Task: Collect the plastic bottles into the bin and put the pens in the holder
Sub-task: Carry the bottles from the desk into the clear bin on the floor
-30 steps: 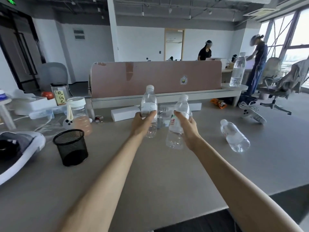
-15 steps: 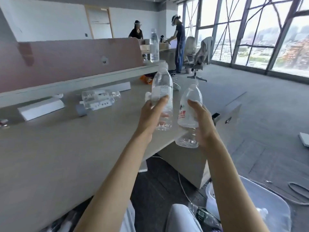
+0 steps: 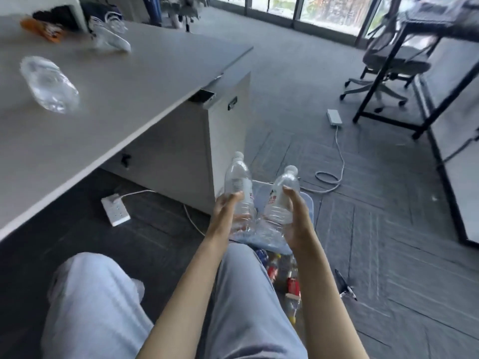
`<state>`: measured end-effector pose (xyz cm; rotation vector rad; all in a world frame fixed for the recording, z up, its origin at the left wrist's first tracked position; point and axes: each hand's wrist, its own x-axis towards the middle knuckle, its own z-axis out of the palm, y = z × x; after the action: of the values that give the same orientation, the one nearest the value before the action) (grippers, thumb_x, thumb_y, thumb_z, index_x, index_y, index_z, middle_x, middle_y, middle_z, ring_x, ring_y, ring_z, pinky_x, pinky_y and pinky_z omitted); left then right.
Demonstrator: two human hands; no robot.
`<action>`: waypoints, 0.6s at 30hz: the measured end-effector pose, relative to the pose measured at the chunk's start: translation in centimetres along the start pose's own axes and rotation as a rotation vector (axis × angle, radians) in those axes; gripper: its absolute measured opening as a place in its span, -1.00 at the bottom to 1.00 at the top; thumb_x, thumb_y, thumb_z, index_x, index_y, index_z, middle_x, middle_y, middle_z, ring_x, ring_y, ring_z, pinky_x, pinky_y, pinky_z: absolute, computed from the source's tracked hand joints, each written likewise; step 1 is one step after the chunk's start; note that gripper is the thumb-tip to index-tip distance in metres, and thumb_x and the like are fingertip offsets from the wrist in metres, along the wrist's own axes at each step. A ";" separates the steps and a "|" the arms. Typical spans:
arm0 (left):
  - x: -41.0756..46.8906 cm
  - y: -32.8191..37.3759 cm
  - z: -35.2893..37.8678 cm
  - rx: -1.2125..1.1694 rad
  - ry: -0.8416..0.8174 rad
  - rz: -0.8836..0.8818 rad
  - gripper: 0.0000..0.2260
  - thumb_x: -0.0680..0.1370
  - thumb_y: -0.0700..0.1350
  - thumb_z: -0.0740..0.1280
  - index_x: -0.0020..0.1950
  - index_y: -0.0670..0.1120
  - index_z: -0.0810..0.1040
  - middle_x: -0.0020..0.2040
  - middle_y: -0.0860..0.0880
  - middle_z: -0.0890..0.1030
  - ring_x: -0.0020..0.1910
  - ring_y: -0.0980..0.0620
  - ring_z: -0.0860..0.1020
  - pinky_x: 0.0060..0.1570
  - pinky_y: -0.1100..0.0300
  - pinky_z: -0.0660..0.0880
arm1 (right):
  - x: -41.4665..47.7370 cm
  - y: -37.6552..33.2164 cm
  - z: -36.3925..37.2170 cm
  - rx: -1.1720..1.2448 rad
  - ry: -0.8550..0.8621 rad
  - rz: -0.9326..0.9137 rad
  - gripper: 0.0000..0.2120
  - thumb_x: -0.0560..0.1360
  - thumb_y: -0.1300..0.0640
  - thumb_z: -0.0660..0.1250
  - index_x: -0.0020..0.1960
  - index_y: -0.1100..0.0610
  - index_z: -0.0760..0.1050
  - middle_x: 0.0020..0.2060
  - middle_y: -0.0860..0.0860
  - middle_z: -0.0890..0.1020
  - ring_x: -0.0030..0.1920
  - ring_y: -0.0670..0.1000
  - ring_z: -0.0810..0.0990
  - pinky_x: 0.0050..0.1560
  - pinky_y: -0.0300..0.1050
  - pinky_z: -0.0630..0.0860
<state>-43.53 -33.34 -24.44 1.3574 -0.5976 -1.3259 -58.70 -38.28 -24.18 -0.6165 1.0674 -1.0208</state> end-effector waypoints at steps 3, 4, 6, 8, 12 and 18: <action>2.3 -1.6 1.1 -0.001 -0.036 -0.079 -0.39 0.31 0.15 0.37 0.28 -0.14 0.50 0.18 -0.30 0.59 -0.12 -0.14 0.63 -0.22 0.04 0.54 | 2.6 -0.2 -2.5 0.035 0.015 0.034 -0.61 0.42 -0.01 0.33 0.17 0.18 0.49 -0.05 0.18 0.54 -0.16 0.13 0.58 -0.24 -0.03 0.56; 3.1 -1.9 1.3 0.004 -0.034 -0.096 -0.37 0.30 0.14 0.37 0.29 -0.15 0.49 0.19 -0.32 0.57 -0.04 -0.19 0.62 -0.13 -0.03 0.55 | 3.6 -0.3 -3.1 0.030 0.016 0.046 -0.61 0.37 -0.02 0.34 0.13 0.15 0.49 -0.05 0.16 0.53 -0.15 0.12 0.57 -0.21 -0.02 0.55; 4.6 -2.2 1.4 0.030 -0.008 -0.118 -0.37 0.30 0.14 0.36 0.30 -0.14 0.49 0.21 -0.31 0.56 0.12 -0.26 0.58 0.01 -0.13 0.56 | 6.1 -0.5 -3.8 -0.002 0.031 0.086 -0.52 0.36 -0.06 0.35 0.22 0.13 0.47 0.07 0.14 0.50 0.00 0.14 0.54 -0.07 0.04 0.51; 5.7 -2.3 1.2 0.045 0.041 -0.108 -0.42 0.32 0.12 0.35 0.28 -0.10 0.48 0.18 -0.25 0.59 0.10 -0.21 0.61 -0.09 -0.01 0.59 | 8.8 -1.0 -3.9 -0.035 0.075 0.121 -0.47 0.45 -0.05 0.35 0.36 0.14 0.43 0.16 0.13 0.52 0.08 0.15 0.55 0.00 0.10 0.55; 7.7 -2.3 0.3 0.044 0.102 -0.110 -0.48 0.35 0.13 0.36 0.26 -0.03 0.47 0.07 -0.15 0.64 -0.17 -0.05 0.65 -0.23 0.08 0.60 | 13.9 -1.6 -3.7 -0.165 0.123 0.170 -0.25 0.57 -0.07 0.29 0.61 0.08 0.00 0.47 0.10 0.35 0.14 0.15 0.57 -0.06 0.11 0.61; 9.4 -3.6 -1.3 0.075 0.167 -0.144 -0.66 0.37 0.11 0.42 0.12 0.14 0.51 0.13 -0.10 0.62 0.04 -0.13 0.63 -0.03 -0.10 0.61 | 15.8 0.5 -6.4 -0.477 0.283 0.140 -0.36 0.61 0.07 0.21 0.61 0.09 0.03 0.58 0.08 0.18 0.50 0.19 0.27 0.42 0.20 0.34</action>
<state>-41.17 -40.33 -31.45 1.5804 -0.4461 -1.2988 -62.46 -51.94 -33.64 -0.7800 1.6045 -0.7441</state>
